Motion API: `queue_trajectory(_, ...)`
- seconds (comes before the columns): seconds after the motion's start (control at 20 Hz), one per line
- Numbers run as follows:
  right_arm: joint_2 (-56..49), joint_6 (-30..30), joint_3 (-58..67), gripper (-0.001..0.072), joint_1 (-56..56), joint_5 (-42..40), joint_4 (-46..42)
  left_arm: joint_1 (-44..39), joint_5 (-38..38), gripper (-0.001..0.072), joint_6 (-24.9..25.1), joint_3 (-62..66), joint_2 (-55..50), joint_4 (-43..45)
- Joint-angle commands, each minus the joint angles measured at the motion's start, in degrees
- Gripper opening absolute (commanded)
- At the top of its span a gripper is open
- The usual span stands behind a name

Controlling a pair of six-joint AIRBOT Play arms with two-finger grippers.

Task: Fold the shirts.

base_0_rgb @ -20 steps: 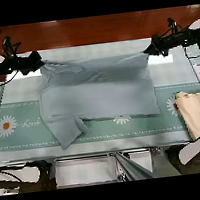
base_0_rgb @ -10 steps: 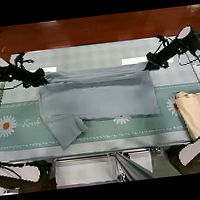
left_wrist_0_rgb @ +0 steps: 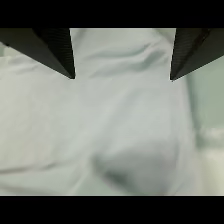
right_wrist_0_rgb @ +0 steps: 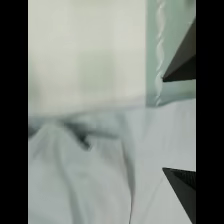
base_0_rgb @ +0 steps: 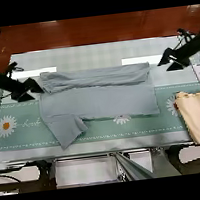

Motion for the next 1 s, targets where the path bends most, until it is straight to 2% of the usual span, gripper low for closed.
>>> queue_trajectory(0.0,15.1,-2.3,-20.9,0.0617,-5.8,-11.9,2.7,6.0,4.0,0.0702,0.9,-18.7,11.5,1.3)
queue_trajectory(0.15,27.9,-7.8,-41.7,0.0617,-6.8,-22.1,12.7,12.6,10.1,0.0702,1.7,-33.0,21.7,-4.0)
queue_trajectory(0.35,33.3,-13.9,-51.8,0.0616,-6.8,-21.9,21.3,15.9,10.4,0.0702,3.0,-41.5,26.4,-8.0)
queue_trajectory(0.5,33.2,-14.5,-52.2,0.0617,-6.8,-20.5,21.5,13.5,12.4,0.0702,7.1,-44.0,26.4,-16.4)
queue_trajectory(0.85,33.2,-14.5,-51.5,0.0616,-7.0,-19.7,19.9,-1.3,23.9,0.0698,5.8,-46.5,26.2,-20.7)
queue_trajectory(0.9,33.2,-14.0,-50.4,0.0617,-7.9,-19.2,16.8,-2.2,23.9,0.0672,5.9,-46.4,26.2,-20.7)
queue_trajectory(0.95,33.2,-12.4,-49.4,0.0617,-9.3,-18.9,13.0,-2.4,23.4,0.0375,6.6,-46.2,26.2,-20.7)
